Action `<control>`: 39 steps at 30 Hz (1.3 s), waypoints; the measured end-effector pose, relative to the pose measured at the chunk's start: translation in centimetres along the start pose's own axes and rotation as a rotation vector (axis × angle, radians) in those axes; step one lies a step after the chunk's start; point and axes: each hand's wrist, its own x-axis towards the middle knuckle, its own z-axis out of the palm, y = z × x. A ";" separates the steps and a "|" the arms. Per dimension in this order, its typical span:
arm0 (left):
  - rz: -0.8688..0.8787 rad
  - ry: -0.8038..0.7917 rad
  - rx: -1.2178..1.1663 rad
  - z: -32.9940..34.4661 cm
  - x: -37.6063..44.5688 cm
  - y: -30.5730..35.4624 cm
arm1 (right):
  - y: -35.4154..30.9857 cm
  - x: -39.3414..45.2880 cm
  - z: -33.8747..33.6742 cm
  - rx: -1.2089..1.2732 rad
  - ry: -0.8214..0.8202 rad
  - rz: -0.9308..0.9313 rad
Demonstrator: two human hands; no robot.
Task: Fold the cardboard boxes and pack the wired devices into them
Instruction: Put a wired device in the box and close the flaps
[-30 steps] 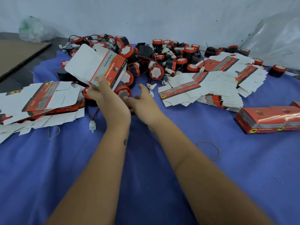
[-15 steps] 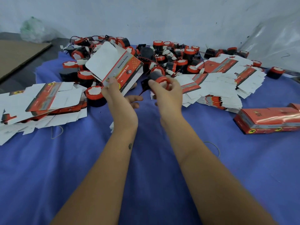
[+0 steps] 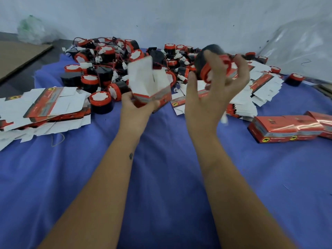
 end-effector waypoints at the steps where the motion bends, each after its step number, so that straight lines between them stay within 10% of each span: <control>1: 0.004 -0.033 0.047 -0.2 0.0 -0.2 | 0.2 -0.7 0.0 -0.030 -0.065 -0.029; 17: 0.090 -0.367 0.277 -1.8 0.2 -0.3 | 0.8 -3.8 -0.2 -0.156 -0.710 -0.176; 39: 0.045 -0.388 0.290 -2.0 0.6 -0.8 | 1.1 -4.1 0.2 -0.201 -0.704 -0.048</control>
